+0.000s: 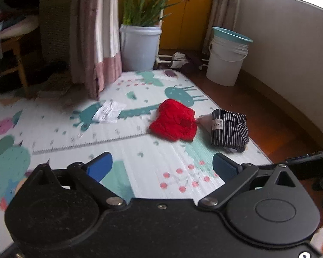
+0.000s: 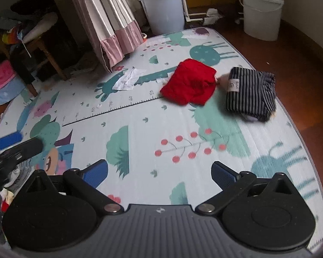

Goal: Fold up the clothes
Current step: 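Move both tools toward the red knit sweater on the mat, then grasp the red sweater with the left gripper while the right gripper grasps it too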

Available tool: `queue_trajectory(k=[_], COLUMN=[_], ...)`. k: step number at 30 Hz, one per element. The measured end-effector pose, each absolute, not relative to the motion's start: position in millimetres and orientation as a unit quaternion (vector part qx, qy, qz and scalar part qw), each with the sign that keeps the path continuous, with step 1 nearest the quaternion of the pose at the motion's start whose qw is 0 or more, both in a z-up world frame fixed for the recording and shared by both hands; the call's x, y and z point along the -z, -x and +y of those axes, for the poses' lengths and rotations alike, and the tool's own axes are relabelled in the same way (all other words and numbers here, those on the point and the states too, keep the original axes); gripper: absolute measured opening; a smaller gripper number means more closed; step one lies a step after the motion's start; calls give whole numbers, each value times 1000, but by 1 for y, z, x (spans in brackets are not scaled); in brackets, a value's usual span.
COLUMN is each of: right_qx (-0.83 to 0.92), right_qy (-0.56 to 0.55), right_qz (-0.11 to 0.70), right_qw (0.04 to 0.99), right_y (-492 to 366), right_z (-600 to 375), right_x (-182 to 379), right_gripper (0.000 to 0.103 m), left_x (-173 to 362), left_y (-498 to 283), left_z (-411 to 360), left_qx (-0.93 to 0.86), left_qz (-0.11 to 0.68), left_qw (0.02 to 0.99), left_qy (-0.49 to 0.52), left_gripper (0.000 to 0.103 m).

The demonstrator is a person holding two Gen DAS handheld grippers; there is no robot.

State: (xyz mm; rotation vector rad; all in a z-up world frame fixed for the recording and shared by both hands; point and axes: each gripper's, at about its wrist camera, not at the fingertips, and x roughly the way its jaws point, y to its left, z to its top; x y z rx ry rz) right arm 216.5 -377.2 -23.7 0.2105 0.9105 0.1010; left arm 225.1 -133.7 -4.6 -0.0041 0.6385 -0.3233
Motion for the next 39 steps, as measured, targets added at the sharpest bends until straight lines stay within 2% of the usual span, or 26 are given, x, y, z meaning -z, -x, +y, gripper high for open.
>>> queue_trajectory(k=[5, 7, 11, 13, 15, 20, 37, 38, 39], right_qx=[-66, -71, -87, -85, -74, -49, -3, 1, 5], right_qy=[-51, -60, -36, -36, -54, -79, -170, -177, -186], right_qz=[407, 392, 383, 406, 427, 413, 377, 375, 375], right_qw=[909, 915, 919, 909, 900, 906, 911, 910, 908], right_y=[-242, -250, -280, -313, -345, -366, -370, -370, -370], right_z=[-375, -381, -387, -398, -412, -432, -509, -513, -517], right_x=[66, 95, 164, 197, 226, 243, 247, 247, 247], right_gripper=[95, 88, 81, 65, 59, 59, 70, 70, 70], left_x=[55, 79, 144, 172, 194, 231, 298, 303, 307], left_y=[-280, -301, -361, -392, -419, -467, -577, -582, -588], left_z=[-155, -162, -178, -183, -184, -190, -328, -331, -332], left_qx=[171, 180, 215, 226, 229, 227, 228, 216, 206], left_qz=[286, 281, 300, 305, 314, 340, 366, 373, 385], left_qw=[942, 942, 928, 922, 919, 912, 893, 891, 888], left_qy=[-29, -40, -57, -74, -65, -17, -126, -139, -146], left_gripper=[101, 101, 100, 97, 95, 92, 90, 89, 84])
